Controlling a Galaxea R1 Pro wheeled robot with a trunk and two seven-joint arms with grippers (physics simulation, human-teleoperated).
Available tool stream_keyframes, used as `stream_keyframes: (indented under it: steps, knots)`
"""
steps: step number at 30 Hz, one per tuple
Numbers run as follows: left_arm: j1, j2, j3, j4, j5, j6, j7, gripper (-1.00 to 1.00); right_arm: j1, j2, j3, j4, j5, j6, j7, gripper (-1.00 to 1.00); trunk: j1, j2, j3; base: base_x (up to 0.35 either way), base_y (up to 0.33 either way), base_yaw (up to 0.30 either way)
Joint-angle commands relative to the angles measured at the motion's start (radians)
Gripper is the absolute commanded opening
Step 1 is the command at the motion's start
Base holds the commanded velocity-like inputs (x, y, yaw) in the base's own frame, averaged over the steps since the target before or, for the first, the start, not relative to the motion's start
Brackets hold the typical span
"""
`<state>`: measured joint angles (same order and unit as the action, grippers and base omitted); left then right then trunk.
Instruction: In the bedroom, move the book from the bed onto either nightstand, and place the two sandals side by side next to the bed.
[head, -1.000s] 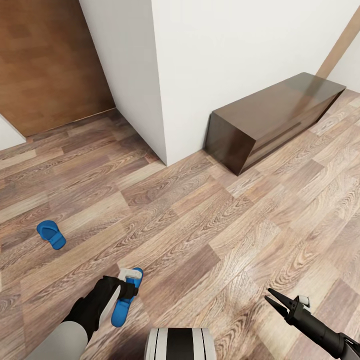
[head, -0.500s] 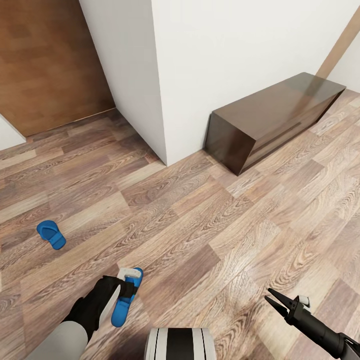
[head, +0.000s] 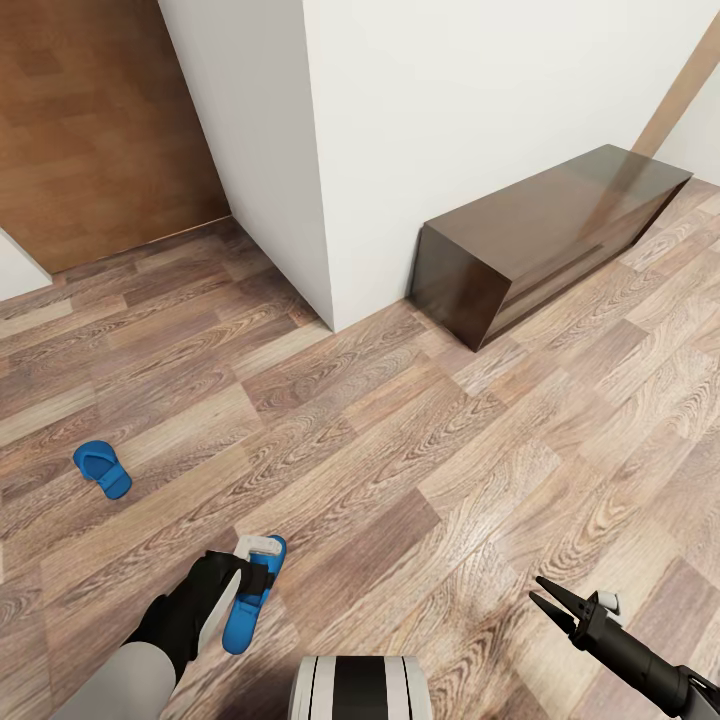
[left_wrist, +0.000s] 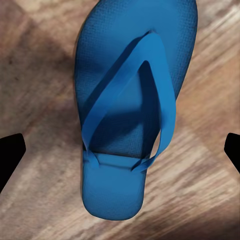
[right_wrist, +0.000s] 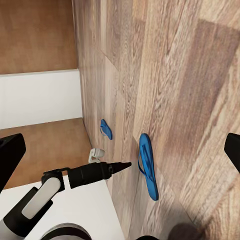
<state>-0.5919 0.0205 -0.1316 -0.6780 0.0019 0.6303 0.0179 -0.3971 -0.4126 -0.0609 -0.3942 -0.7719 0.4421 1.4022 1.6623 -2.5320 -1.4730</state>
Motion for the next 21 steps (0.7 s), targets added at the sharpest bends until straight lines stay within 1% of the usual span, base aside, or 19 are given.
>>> stream_keyframes:
  steps: [1,12,20,21]
  knots:
    - [0.0,0.001,-0.005,-0.002,0.0,0.005,0.002,1.0,0.0,0.0,0.0,0.0,-0.003,0.01,0.002,1.0,0.0,0.0,-0.001,0.0,0.0,0.0]
    - [0.0,0.001,-0.005,-0.002,0.001,0.005,0.002,1.0,0.0,0.0,0.0,0.0,-0.003,0.01,0.002,1.0,0.0,0.0,-0.001,0.0,0.0,0.0]
    - [0.0,0.001,-0.005,-0.002,0.0,0.005,0.002,1.0,0.0,0.0,0.0,0.0,-0.002,0.01,0.002,1.0,0.003,-0.002,-0.032,0.0,0.0,0.0]
    - [0.0,0.001,-0.005,-0.002,0.0,0.005,0.003,1.0,0.0,0.0,0.0,0.0,-0.002,0.01,0.003,1.0,0.003,-0.002,-0.032,0.0,0.0,0.0]
